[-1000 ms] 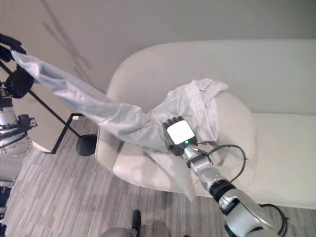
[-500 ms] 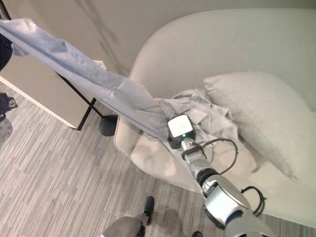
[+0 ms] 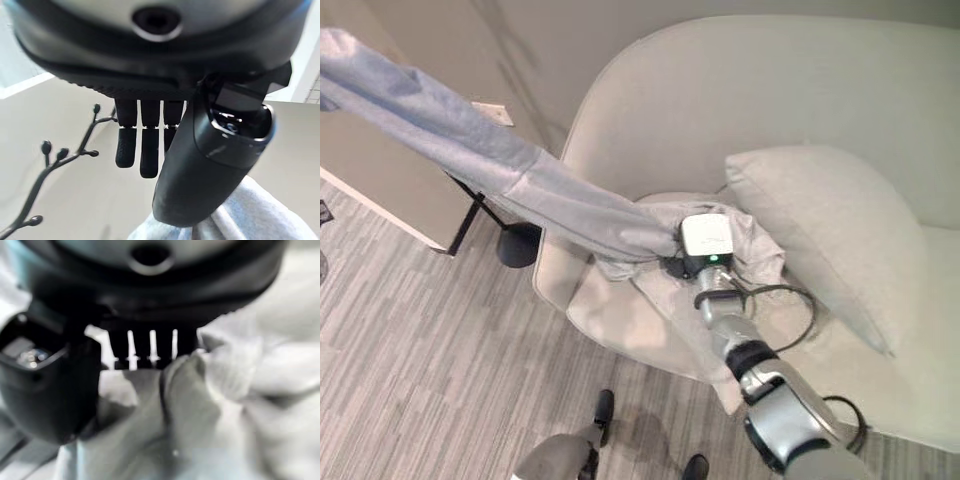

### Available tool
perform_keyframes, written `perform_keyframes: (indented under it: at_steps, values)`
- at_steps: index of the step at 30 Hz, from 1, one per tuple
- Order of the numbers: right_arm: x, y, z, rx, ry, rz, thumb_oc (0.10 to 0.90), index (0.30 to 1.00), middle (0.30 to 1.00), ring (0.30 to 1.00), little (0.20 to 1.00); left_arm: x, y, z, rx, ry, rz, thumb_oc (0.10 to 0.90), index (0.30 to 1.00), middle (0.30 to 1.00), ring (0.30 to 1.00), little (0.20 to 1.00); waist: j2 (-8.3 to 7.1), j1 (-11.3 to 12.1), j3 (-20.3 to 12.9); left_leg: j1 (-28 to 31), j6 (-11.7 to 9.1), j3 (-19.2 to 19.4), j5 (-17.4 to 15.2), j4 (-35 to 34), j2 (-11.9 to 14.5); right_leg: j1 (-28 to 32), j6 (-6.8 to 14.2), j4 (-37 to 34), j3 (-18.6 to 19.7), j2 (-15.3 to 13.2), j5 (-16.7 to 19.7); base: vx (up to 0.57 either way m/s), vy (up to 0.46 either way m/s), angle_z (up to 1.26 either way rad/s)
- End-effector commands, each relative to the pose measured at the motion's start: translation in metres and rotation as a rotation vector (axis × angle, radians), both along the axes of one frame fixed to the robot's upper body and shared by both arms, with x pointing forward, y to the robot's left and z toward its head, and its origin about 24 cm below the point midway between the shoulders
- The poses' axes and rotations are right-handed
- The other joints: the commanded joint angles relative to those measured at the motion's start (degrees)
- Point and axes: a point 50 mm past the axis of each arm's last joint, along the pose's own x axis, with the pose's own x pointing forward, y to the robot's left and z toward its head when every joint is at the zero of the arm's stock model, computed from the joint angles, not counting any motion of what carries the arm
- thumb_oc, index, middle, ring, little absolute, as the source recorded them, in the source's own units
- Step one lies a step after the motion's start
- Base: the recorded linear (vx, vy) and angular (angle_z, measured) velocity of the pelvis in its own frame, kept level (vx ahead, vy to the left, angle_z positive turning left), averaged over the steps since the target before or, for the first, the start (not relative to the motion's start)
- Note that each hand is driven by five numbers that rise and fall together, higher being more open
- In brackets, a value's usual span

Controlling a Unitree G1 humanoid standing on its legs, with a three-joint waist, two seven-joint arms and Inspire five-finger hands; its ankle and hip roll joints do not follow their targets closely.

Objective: Hang the clothes on the sofa on the clothes rack.

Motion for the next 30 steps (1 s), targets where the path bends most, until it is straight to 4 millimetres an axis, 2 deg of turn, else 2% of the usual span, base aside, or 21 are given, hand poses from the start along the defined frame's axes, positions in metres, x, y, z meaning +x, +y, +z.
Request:
perform_keyframes:
  at_steps: [1, 3, 4, 8, 10, 11, 13, 15, 16, 17, 18, 19, 20, 21, 23, 24, 25, 26, 27, 29, 30]
  values:
    - [-0.011, -0.041, 0.045, 0.008, -0.257, -0.089, 0.400, 0.300, 0.300, 0.300, 0.300, -0.033, 0.014, 0.034, 0.008, -0.265, 0.110, 0.400, 0.300, 0.300, 0.300, 0.300, -1.10, -1.19, -7.70, 3.61, -3.20, 0.40, -10.36, 1.98, 3.04, -0.42, 3.25, 0.53, 1.49, -6.08, 3.10, 0.06, 0.046, -0.11]
    - [-0.019, -0.049, 0.051, 0.030, -0.302, -0.107, 0.400, 0.300, 0.300, 0.300, 0.300, -0.035, 0.015, 0.031, 0.013, -0.262, 0.126, 0.400, 0.300, 0.300, 0.300, 0.300, -1.49, -1.56, -8.02, 4.65, -2.98, 0.44, -10.62, 1.55, 2.90, 0.09, 3.37, 0.60, 1.58, -6.09, 3.07, 0.05, 0.063, -0.12]
    - [-0.032, -0.061, 0.072, 0.030, -0.426, -0.130, 0.400, 0.300, 0.300, 0.300, 0.300, -0.039, 0.017, 0.025, 0.016, -0.257, 0.153, 0.400, 0.300, 0.300, 0.300, 0.300, -2.10, -2.60, -8.73, 6.09, -2.54, 0.68, -11.07, 0.90, 2.64, 0.47, 3.64, 0.74, 1.82, -6.18, 3.21, 0.05, 0.103, -0.14]
    - [-0.064, -0.083, 0.115, -0.035, -0.688, -0.199, 0.400, 0.300, 0.300, 0.300, 0.300, -0.043, 0.020, 0.013, 0.006, -0.249, 0.190, 0.400, 0.300, 0.300, 0.300, 0.300, -3.49, -4.59, -9.93, 7.75, -1.60, 1.09, -11.92, 0.21, 1.53, 0.12, 4.46, 2.21, 2.03, -7.31, 4.94, 0.01, 0.123, -0.08]
    - [-0.072, -0.084, 0.123, -0.053, -0.737, -0.201, 0.400, 0.300, 0.300, 0.300, 0.300, -0.043, 0.020, 0.008, -0.002, -0.239, 0.197, 0.400, 0.300, 0.300, 0.300, 0.300, -3.77, -4.95, -10.13, 7.75, -1.30, 1.16, -12.02, 0.21, 1.18, -0.28, 4.50, 2.84, 2.16, -7.84, 5.53, -0.03, 0.094, -0.11]
    - [-0.085, -0.086, 0.141, -0.086, -0.845, -0.209, 0.400, 0.300, 0.300, 0.300, 0.300, -0.044, 0.020, 0.002, -0.007, -0.231, 0.210, 0.400, 0.300, 0.300, 0.300, 0.300, -4.36, -5.71, -10.54, 7.91, -1.04, 1.22, -12.34, 0.21, 0.77, -0.79, 4.50, 3.82, 2.26, -8.47, 6.56, -0.06, 0.124, -0.22]
    - [-0.097, -0.083, 0.157, -0.118, -0.949, -0.207, 0.400, 0.300, 0.300, 0.300, 0.300, -0.043, 0.019, -0.004, -0.015, -0.220, 0.210, 0.400, 0.300, 0.300, 0.300, 0.300, -4.88, -5.90, -10.58, 8.09, -0.72, 1.37, -12.33, 0.21, 0.23, -2.01, 4.50, 5.61, 2.00, -9.20, 8.28, -0.10, 0.134, -0.14]
    - [-0.104, -0.075, 0.171, -0.154, -1.035, -0.187, 0.400, 0.300, 0.300, 0.300, 0.300, -0.043, 0.020, -0.011, -0.041, -0.205, 0.214, 0.400, 0.300, 0.300, 0.300, 0.300, -4.91, -5.49, -9.83, 8.20, -0.05, 2.28, -11.99, 0.21, 0.17, -3.86, 4.50, 8.71, -0.16, -9.96, 8.88, -0.14, 0.134, -0.28]
    - [-0.105, -0.070, 0.177, -0.160, -1.065, -0.164, 0.400, 0.300, 0.300, 0.300, 0.300, -0.043, 0.020, -0.016, -0.055, -0.193, 0.211, 0.400, 0.300, 0.300, 0.300, 0.300, -4.72, -5.15, -9.39, 8.23, 0.36, 2.97, -11.85, 0.21, 0.09, -4.45, 4.39, 10.61, -1.48, -10.11, 7.98, -0.23, 0.207, -0.63]
    - [-0.109, -0.061, 0.184, -0.168, -1.104, -0.123, 0.400, 0.300, 0.300, 0.300, 0.300, -0.042, 0.018, -0.023, -0.071, -0.172, 0.203, 0.400, 0.300, 0.300, 0.300, 0.300, -4.26, -5.65, -8.32, 8.43, 1.17, 3.47, -10.99, 0.21, 0.38, -5.08, 2.48, 17.33, -1.99, -7.42, 2.79, -0.26, 0.218, -0.59]
    - [-0.111, -0.055, 0.187, -0.156, -1.127, -0.089, 0.400, 0.300, 0.300, 0.300, 0.300, -0.039, 0.015, -0.034, -0.104, -0.148, 0.195, 0.400, 0.300, 0.300, 0.300, 0.300, -4.65, -6.48, -8.22, 7.91, 1.96, 3.49, -9.82, 0.21, 0.20, -5.77, 0.86, 22.34, 1.98, 0.13, -3.28, -0.23, 0.183, 0.08]
    - [-0.112, -0.053, 0.186, -0.151, -1.132, -0.069, 0.400, 0.300, 0.300, 0.300, 0.300, -0.037, 0.013, -0.038, -0.116, -0.136, 0.187, 0.400, 0.300, 0.300, 0.300, 0.300, -5.02, -6.84, -8.28, 7.83, 2.35, 3.38, -9.52, 0.21, -0.30, -6.04, 0.40, 24.32, 3.64, 4.00, -5.52, -0.22, 0.060, 0.30]
    - [-0.113, -0.048, 0.184, -0.155, -1.150, -0.028, 0.400, 0.300, 0.300, 0.300, 0.300, -0.037, 0.012, -0.050, -0.119, -0.101, 0.205, 0.400, 0.300, 0.300, 0.300, 0.300, -6.01, -5.50, -8.71, 6.16, 2.16, 4.77, -7.70, 0.21, -0.57, -4.99, -2.81, 23.45, 4.01, 8.35, -9.57, -0.14, -0.030, 0.20]
    - [-0.113, -0.043, 0.179, -0.107, -1.147, 0.002, 0.400, 0.300, 0.300, 0.300, 0.300, -0.040, 0.014, -0.054, -0.116, -0.078, 0.222, 0.400, 0.300, 0.300, 0.300, 0.300, -6.56, -4.47, -9.41, 5.78, 1.85, 5.18, -7.31, 0.21, -0.70, -3.18, -5.10, 20.72, 3.15, 9.23, -11.87, -0.14, -0.126, -0.06]
    - [-0.112, -0.038, 0.172, -0.071, -1.122, 0.026, 0.400, 0.300, 0.300, 0.300, 0.300, -0.044, 0.016, -0.070, -0.187, -0.035, 0.228, 0.400, 0.300, 0.300, 0.300, 0.300, -8.54, -3.48, -10.18, 4.91, 1.07, 4.95, -6.68, 0.31, -1.26, 0.10, -5.57, 13.72, 5.47, 10.56, -12.47, -0.09, -0.186, -0.75]
    - [-0.112, -0.037, 0.172, -0.065, -1.128, 0.030, 0.400, 0.300, 0.300, 0.300, 0.300, -0.045, 0.016, -0.076, -0.220, -0.029, 0.217, 0.400, 0.300, 0.300, 0.300, 0.300, -8.34, -2.95, -9.92, 3.38, 0.48, 5.17, -4.85, 0.45, -0.65, 0.67, -5.82, 10.99, 6.55, 11.26, -11.37, -0.20, -0.163, -0.70]
    - [-0.112, -0.036, 0.170, -0.065, -1.107, 0.046, 0.400, 0.300, 0.300, 0.300, 0.300, -0.048, 0.013, -0.090, -0.263, 0.021, 0.195, 0.400, 0.300, 0.300, 0.300, 0.300, -7.53, -1.73, -10.21, 1.92, -0.21, 5.11, -3.11, 0.61, -0.36, 2.36, -6.47, 5.93, 6.73, 11.96, -9.21, -0.25, -0.094, -0.25]
    - [-0.111, -0.036, 0.170, -0.055, -1.108, 0.050, 0.400, 0.300, 0.300, 0.300, 0.300, -0.046, 0.010, -0.094, -0.275, 0.037, 0.179, 0.400, 0.300, 0.300, 0.300, 0.300, -7.17, -1.15, -9.55, 0.49, -0.91, 3.79, -1.69, 1.44, -0.58, 3.18, -6.55, 4.73, 6.55, 11.84, -8.67, -0.26, -0.051, 0.05]
    - [-0.112, -0.036, 0.171, -0.055, -1.111, 0.057, 0.400, 0.300, 0.300, 0.300, 0.300, -0.042, 0.005, -0.095, -0.279, 0.044, 0.156, 0.400, 0.300, 0.300, 0.300, 0.300, -6.83, -0.74, -8.59, -1.36, -2.52, 1.91, -0.66, 3.13, -0.92, 3.34, -6.81, 4.08, 6.28, 11.52, -8.13, -0.24, 0.012, -0.03]
    - [-0.112, -0.038, 0.172, -0.062, -1.098, 0.050, 0.400, 0.300, 0.300, 0.300, 0.300, -0.038, -0.001, -0.098, -0.294, 0.053, 0.124, 0.400, 0.300, 0.300, 0.300, 0.300, -6.21, -1.09, -7.51, -3.45, -4.16, 0.90, -0.48, 4.93, -0.48, 3.20, -6.71, 2.86, 4.77, 10.66, -7.00, -0.26, 0.053, 0.21]
    - [-0.111, -0.038, 0.172, -0.062, -1.090, 0.052, 0.400, 0.300, 0.300, 0.300, 0.300, -0.035, -0.006, -0.098, -0.296, 0.061, 0.098, 0.400, 0.300, 0.300, 0.300, 0.300, -6.14, -1.73, -7.39, -3.39, -4.05, 1.71, -1.01, 5.63, 0.66, 2.71, -6.34, 2.51, 3.75, 9.79, -6.19, -0.24, 0.080, 0.44]
